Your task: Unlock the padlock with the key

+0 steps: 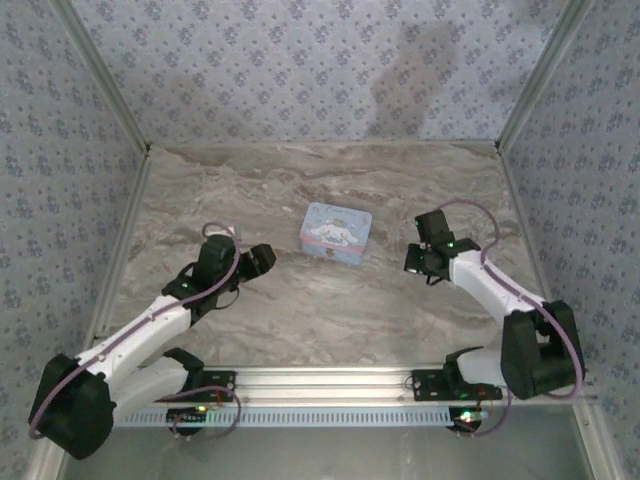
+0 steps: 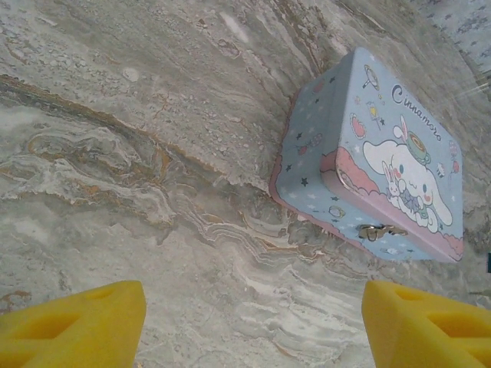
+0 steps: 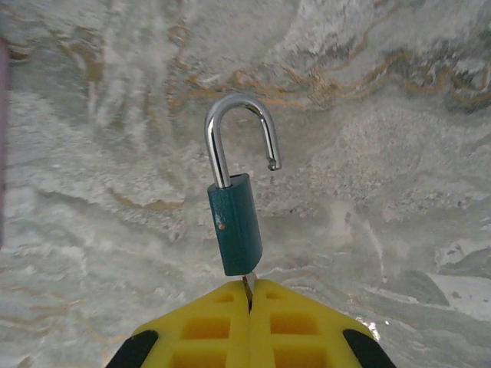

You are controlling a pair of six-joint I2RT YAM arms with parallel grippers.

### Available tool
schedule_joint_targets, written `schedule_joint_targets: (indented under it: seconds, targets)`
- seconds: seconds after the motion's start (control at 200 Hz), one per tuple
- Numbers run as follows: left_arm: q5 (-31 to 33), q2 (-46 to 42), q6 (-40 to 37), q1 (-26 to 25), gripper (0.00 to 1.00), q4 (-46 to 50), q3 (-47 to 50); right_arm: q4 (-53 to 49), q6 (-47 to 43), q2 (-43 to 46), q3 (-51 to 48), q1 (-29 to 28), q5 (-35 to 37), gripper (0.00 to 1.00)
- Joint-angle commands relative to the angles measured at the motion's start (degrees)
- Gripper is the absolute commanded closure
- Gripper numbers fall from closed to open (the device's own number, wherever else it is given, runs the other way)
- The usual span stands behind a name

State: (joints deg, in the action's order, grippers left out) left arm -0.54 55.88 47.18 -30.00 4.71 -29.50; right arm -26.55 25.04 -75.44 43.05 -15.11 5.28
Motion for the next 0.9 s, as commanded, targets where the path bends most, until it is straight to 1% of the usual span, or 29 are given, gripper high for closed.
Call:
schedule_joint_targets:
  seconds: [0.0,0.455,0.495,0.545,0.625,0.675,0.74,0.824,0.894]
  targets:
    - [0.95,-1.69,0.52,-0.18,0.25,0.73,0.16,2.89,1.75,-3.17,2.47,1.29,-3.11,1.0]
    - [1.66,-3.75,1.21,-0.23,0.25,1.0,1.74,3.48,1.07,-13.66,7.4,3.42,-5.08,1.0]
    - [1.73,-3.92,1.1,-0.23,0.25,1.09,1.81,3.29,0.91,-14.07,7.61,3.51,-4.98,0.97]
    - [1.89,-4.02,1.06,-0.21,0.25,1.26,1.73,3.0,0.97,-14.25,7.78,3.66,-5.04,0.91]
    - [2.04,-4.11,0.84,-0.23,0.25,1.44,1.51,1.96,0.98,-13.92,8.42,3.75,-4.61,0.75]
    - [2.2,-4.07,0.71,-0.21,0.24,1.57,1.24,1.05,0.95,-13.16,8.98,3.66,-3.87,0.68]
    - [2.31,-3.86,0.21,-0.15,0.25,1.77,0.78,-0.88,1.41,-11.48,9.55,3.76,-3.47,0.63]
    - [2.54,-3.11,-0.38,-0.05,0.24,2.59,-0.47,-3.39,1.0,-8.59,10.63,4.01,-2.16,0.6]
    - [2.77,-2.24,-1.3,0.27,0.24,3.63,-2.03,-5.43,0.81,-5.48,11.38,4.13,-0.17,0.52]
